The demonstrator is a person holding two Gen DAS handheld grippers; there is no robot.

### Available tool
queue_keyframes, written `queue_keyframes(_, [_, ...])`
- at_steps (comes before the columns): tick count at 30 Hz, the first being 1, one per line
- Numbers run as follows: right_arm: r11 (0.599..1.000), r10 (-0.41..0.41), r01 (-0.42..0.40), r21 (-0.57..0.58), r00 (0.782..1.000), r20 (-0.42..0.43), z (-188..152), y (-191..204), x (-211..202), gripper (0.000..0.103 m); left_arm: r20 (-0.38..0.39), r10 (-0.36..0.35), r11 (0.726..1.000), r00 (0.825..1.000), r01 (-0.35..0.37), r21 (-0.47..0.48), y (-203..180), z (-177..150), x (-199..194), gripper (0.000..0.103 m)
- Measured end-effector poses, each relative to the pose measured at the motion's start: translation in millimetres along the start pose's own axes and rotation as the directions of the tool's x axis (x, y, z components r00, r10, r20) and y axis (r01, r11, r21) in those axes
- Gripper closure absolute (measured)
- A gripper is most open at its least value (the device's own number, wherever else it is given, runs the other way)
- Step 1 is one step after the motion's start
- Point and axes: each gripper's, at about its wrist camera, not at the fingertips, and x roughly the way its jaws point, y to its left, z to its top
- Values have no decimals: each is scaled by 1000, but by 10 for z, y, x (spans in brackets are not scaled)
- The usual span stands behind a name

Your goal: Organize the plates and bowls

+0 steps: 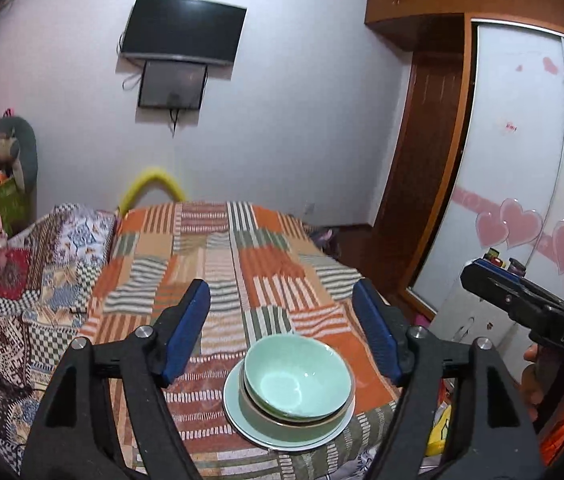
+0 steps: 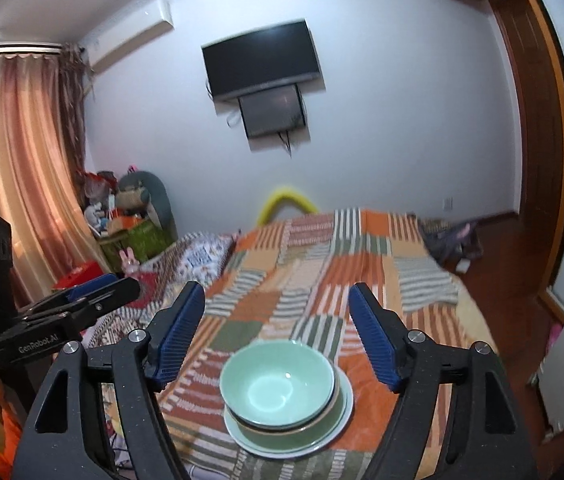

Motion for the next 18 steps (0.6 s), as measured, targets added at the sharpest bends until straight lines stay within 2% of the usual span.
queue_keyframes(1, [1000,1,-1,-11,1000,8,5,26,-19,29,9,2,1000,1000,-2,2,-12,5,-30,23])
queue_keyframes(4, [1000,-7,8,-26,999,36,-15,79,-70,16,49,16,1000,999,-16,13,-61,14,-142,13])
queue_keyframes(7, [1000,-1,3,-31,999,47,-36,112,-94,14,73,32,999,997,-33,19,-102,8,-236,6])
queue_keyframes(12, [1000,8,-7,-27,999,54,-54,131,-113,13,81,37,999,996,-39,20,-125,-11,-319,5])
queue_keyframes(15, [1000,13,-11,-23,998,63,-72,133,-179,7,83,44,999,996,-46,21,-112,-23,-328,4])
queue_keyframes(18, [1000,8,-7,-23,997,75,-70,147,-200,6,84,45,999,995,-48,24,-120,-32,-332,4])
